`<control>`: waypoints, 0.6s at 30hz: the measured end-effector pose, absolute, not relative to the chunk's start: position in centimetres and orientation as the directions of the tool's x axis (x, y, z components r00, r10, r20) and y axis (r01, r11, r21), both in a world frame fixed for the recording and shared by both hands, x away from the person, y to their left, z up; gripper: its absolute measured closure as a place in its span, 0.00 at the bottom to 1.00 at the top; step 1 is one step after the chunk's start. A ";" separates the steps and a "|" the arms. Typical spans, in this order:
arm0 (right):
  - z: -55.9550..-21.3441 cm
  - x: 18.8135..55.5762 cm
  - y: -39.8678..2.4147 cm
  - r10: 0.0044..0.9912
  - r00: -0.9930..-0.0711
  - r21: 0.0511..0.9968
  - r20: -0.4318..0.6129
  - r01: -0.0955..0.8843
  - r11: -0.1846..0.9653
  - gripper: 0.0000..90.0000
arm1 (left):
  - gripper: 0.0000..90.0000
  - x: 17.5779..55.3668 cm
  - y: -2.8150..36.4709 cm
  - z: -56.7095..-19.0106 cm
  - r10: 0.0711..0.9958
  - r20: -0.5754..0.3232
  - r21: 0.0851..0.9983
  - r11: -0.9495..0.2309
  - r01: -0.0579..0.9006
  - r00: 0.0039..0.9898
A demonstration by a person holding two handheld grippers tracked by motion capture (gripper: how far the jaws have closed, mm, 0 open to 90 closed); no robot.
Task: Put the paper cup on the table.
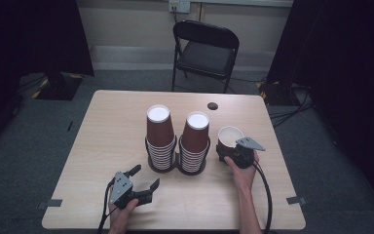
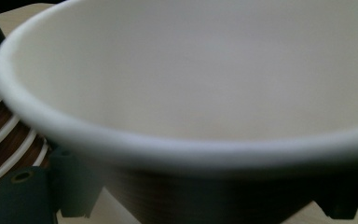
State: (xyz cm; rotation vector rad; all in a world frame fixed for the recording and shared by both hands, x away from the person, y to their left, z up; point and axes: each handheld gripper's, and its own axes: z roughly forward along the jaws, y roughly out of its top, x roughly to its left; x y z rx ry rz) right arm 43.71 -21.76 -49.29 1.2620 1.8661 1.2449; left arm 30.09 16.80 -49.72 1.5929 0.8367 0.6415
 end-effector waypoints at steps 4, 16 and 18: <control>-49.3 43.5 -22.0 0.920 -0.387 0.903 0.061 0.415 0.115 0.14 | 0.17 30.1 16.7 -49.7 0.804 -0.036 0.982 -0.081 0.170 0.593; -49.1 42.1 -22.8 0.935 -0.347 0.896 0.067 0.434 0.097 0.14 | 0.17 30.2 16.8 -49.7 0.806 -0.041 0.980 -0.083 0.182 0.591; -49.0 41.7 -22.9 0.930 -0.358 0.905 0.078 0.416 0.084 0.15 | 0.17 30.2 16.8 -49.7 0.803 -0.046 0.980 -0.079 0.182 0.594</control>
